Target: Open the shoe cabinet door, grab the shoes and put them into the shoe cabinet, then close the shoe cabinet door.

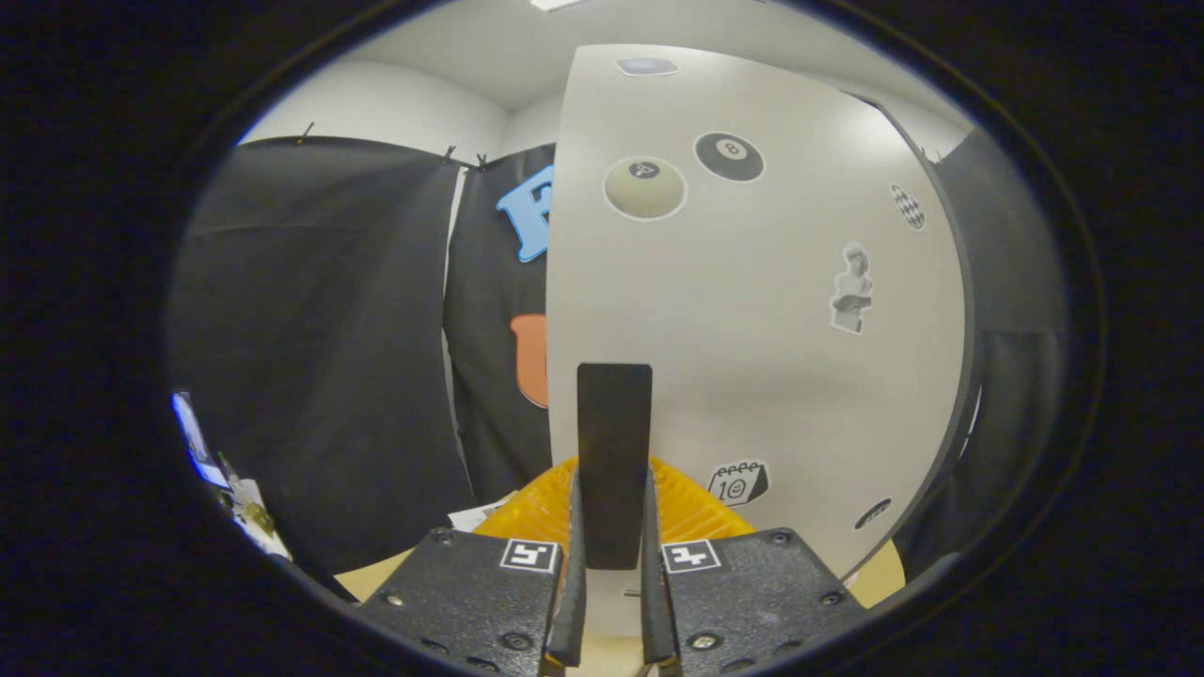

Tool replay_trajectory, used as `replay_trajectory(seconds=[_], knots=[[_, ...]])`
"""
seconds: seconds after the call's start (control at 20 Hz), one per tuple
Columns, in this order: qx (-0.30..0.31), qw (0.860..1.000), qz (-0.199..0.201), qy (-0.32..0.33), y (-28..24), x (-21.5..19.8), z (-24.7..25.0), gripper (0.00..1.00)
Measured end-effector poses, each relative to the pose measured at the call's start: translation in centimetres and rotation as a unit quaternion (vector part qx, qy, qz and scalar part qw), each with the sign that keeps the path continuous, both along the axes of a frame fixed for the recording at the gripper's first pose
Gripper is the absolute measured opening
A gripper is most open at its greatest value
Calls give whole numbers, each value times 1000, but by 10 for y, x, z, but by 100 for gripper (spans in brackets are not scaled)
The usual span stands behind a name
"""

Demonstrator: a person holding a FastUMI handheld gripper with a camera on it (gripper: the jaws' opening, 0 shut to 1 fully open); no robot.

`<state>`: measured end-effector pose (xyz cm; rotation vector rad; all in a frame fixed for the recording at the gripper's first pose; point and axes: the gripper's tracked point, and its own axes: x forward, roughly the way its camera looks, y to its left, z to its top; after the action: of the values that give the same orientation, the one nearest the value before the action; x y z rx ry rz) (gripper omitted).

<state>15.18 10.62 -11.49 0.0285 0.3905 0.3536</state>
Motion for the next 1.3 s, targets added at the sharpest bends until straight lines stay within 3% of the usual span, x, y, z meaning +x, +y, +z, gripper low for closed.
replay_trajectory(seconds=[0.6,1.3], knots=[[17,998,66,6,-57,-74,20,27],[6,999,51,-3,-148,-132,43,26]])
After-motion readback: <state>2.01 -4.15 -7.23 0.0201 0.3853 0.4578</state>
